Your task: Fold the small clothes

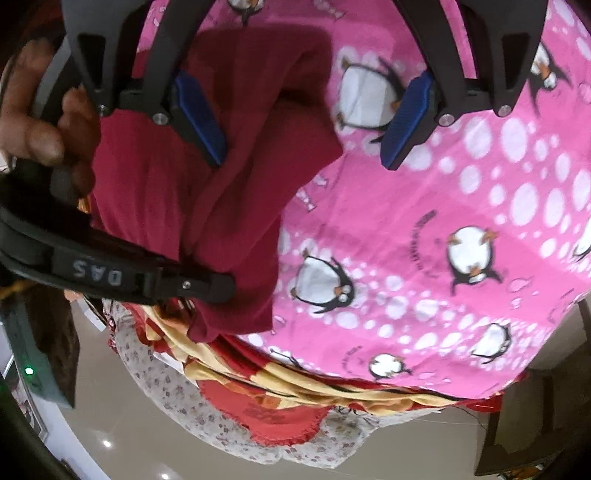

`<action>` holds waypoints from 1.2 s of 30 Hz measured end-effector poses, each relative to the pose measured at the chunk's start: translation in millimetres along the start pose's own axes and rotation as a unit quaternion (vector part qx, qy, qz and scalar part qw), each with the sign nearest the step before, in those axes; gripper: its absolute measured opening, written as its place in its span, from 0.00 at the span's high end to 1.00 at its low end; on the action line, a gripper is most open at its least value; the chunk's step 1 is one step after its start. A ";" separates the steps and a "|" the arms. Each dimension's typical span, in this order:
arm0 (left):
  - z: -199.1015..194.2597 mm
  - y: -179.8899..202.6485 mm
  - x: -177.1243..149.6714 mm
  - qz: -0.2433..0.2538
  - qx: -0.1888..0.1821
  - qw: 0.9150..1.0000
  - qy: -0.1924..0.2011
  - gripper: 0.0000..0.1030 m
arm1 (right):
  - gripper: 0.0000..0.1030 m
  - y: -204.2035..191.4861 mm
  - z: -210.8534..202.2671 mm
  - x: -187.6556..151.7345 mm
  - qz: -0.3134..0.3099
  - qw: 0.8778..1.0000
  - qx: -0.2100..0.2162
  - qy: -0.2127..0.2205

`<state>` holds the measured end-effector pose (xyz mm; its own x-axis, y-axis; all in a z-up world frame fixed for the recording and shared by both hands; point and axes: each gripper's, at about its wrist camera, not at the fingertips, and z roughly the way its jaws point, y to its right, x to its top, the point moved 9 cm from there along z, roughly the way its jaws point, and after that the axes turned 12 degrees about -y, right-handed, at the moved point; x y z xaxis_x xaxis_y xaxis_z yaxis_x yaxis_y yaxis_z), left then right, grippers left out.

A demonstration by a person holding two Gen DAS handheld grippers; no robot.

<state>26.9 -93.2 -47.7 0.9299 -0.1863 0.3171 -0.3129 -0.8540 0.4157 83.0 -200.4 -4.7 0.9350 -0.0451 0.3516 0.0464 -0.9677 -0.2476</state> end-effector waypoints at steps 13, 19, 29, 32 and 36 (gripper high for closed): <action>16.5 13.4 7.9 0.008 -0.010 1.000 -0.002 0.53 | 0.59 -1.9 6.0 -4.5 0.012 1.000 0.025 -0.010; 10.6 20.8 7.4 0.020 0.000 1.000 0.008 0.64 | 0.32 -5.6 5.6 -1.7 0.013 1.000 -0.003 -0.017; 7.6 21.6 6.1 0.022 0.006 1.000 0.014 0.66 | 0.16 -10.6 25.7 9.2 0.003 0.999 -0.034 -0.041; 8.9 21.2 5.4 0.020 0.006 1.000 0.014 0.66 | 0.13 -13.2 38.7 9.8 -0.010 0.996 -0.070 -0.052; 10.0 19.7 4.8 0.018 0.006 1.000 0.012 0.66 | 0.13 -14.5 42.9 13.6 -0.028 0.994 -0.100 -0.039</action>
<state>27.2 -115.8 -46.5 0.9128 -0.2058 0.3529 -0.3444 -0.8522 0.3939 110.1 -176.3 -35.1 0.9580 0.0212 0.2859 0.0348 -0.9985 -0.0427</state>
